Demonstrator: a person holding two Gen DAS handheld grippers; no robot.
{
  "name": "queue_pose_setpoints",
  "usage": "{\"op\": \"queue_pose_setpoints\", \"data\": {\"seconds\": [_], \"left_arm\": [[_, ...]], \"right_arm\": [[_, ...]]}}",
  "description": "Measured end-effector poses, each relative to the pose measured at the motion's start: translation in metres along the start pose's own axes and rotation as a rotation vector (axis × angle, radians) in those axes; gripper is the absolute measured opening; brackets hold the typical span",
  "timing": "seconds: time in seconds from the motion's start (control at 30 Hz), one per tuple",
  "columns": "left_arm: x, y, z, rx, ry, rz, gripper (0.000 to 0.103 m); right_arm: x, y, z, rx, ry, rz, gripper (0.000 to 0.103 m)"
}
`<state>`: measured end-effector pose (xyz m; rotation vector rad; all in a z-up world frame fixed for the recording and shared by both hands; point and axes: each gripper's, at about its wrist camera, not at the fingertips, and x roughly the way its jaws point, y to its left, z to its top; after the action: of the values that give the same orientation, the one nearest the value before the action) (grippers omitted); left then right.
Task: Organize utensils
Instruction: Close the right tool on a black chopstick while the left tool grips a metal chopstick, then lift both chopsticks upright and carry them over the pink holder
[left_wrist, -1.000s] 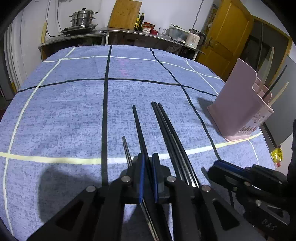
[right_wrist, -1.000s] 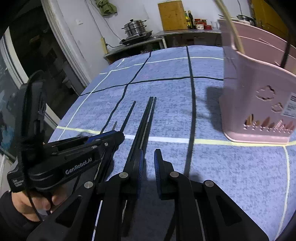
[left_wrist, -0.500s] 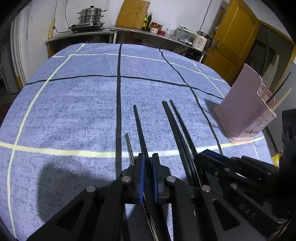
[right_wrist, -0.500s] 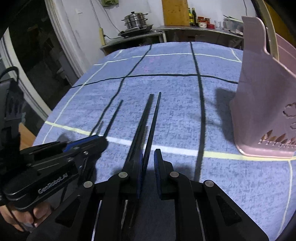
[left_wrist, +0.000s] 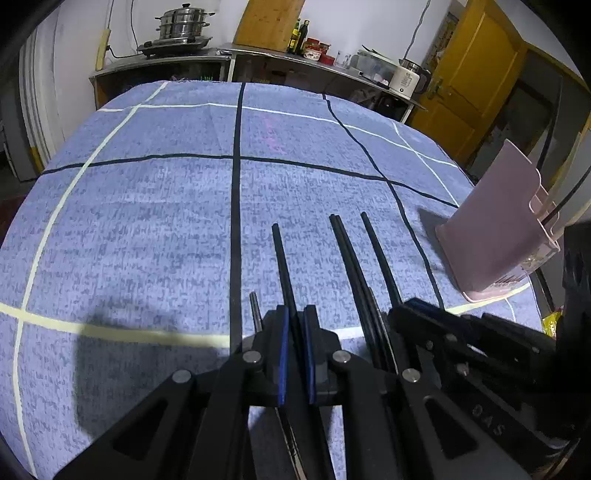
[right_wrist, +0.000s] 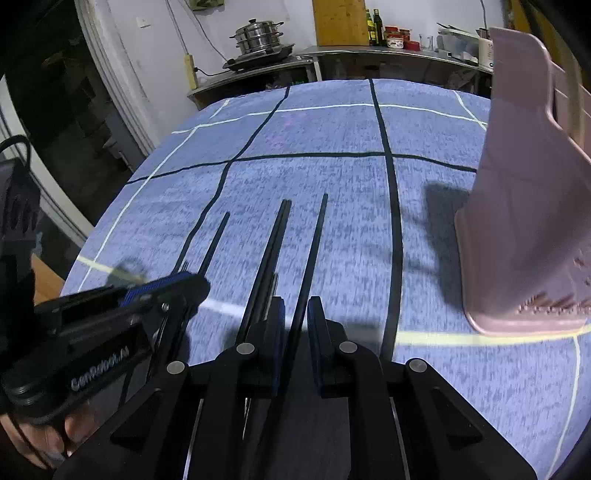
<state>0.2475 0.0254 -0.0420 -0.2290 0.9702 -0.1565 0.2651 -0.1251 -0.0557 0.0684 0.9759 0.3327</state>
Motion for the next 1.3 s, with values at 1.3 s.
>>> {"op": "queue_pose_setpoints", "data": {"seconds": [1.3], "left_arm": [[-0.121,-0.023,0.024,0.061,-0.212,-0.12,0.006]], "right_arm": [[-0.135,0.003,0.019,-0.01,-0.265,0.061,0.006]]}}
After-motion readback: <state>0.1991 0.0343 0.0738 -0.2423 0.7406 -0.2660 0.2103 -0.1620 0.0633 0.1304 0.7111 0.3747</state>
